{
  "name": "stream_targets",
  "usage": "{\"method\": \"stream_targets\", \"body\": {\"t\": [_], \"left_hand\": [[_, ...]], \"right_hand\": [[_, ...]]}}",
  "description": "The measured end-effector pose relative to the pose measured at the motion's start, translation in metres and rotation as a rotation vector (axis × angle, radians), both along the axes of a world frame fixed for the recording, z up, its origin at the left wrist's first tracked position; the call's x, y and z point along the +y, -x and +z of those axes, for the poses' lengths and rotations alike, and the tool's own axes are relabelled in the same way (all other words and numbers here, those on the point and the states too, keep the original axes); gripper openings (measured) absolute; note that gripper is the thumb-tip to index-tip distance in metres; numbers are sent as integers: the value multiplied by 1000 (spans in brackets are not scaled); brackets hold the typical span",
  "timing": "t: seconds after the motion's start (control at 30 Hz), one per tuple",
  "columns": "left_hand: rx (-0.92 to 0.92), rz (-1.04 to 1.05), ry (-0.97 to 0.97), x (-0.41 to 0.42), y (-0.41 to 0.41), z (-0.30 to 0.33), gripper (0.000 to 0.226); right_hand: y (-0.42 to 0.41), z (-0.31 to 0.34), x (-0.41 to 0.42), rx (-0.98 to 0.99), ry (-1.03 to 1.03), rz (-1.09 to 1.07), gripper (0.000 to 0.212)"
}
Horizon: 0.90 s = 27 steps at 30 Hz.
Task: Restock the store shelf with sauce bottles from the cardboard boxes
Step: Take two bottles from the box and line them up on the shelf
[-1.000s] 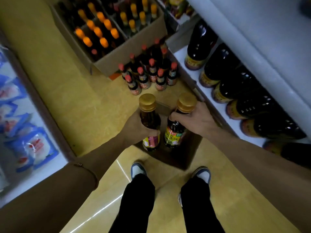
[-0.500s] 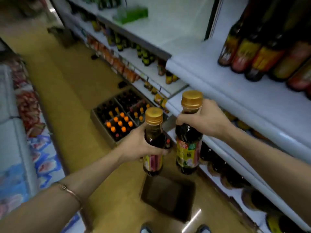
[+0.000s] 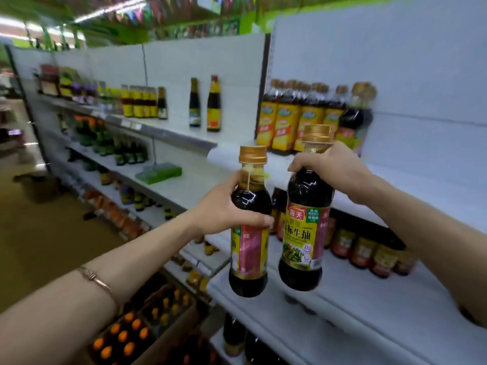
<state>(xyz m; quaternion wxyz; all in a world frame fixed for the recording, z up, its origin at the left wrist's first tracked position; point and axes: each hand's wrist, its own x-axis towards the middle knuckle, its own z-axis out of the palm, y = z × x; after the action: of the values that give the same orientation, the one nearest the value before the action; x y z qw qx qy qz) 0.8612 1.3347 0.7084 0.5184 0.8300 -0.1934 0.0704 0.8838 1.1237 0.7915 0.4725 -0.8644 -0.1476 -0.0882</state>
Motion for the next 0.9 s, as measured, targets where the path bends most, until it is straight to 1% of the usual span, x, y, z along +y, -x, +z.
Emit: {"method": "stream_targets", "body": {"t": [0.1, 0.13, 0.17, 0.27, 0.3, 0.33, 0.37, 0.43, 0.47, 0.53, 0.63, 0.67, 0.8, 0.9], "left_hand": [[-48, -63, 29, -28, -17, 29, 64], [-53, -81, 38, -38, -24, 38, 65], [-57, -97, 46, -48, -33, 46, 71], [-110, -99, 28, -78, -60, 69, 109], [-126, -90, 20, -87, -68, 76, 116], [-139, -86, 27, -95, -76, 84, 116], [-155, -83, 49, -102, -84, 91, 111], [-175, -75, 102, -116, -100, 104, 95], [-179, -67, 115, -122, -109, 111, 93], [-184, -63, 136, -135, -125, 122, 98], [-234, -50, 151, -153, -151, 129, 91], [-245, -32, 148, -158, -160, 128, 93], [-244, 38, 100, -171, -193, 118, 117], [-228, 56, 94, -175, -208, 108, 116]], "right_hand": [[2, 33, -21, -5, 6, -64, 52], [2, 42, -28, -10, 4, -78, 51], [2, 51, -37, -14, 3, -91, 44], [-6, 75, -65, -38, -2, -138, 21], [-10, 83, -75, -51, -2, -150, 15], [-16, 90, -84, -67, 0, -163, 13], [-22, 97, -92, -82, 0, -180, 12], [-36, 109, -109, -112, -11, -207, 14], [-44, 114, -118, -126, -20, -215, 15], [-60, 120, -134, -153, -29, -239, 17], [-86, 124, -156, -174, -47, -256, 19], [-96, 123, -162, -175, -46, -258, 19], [-131, 112, -177, -184, -39, -283, 19], [-156, 99, -183, -177, -24, -297, 19]]}}
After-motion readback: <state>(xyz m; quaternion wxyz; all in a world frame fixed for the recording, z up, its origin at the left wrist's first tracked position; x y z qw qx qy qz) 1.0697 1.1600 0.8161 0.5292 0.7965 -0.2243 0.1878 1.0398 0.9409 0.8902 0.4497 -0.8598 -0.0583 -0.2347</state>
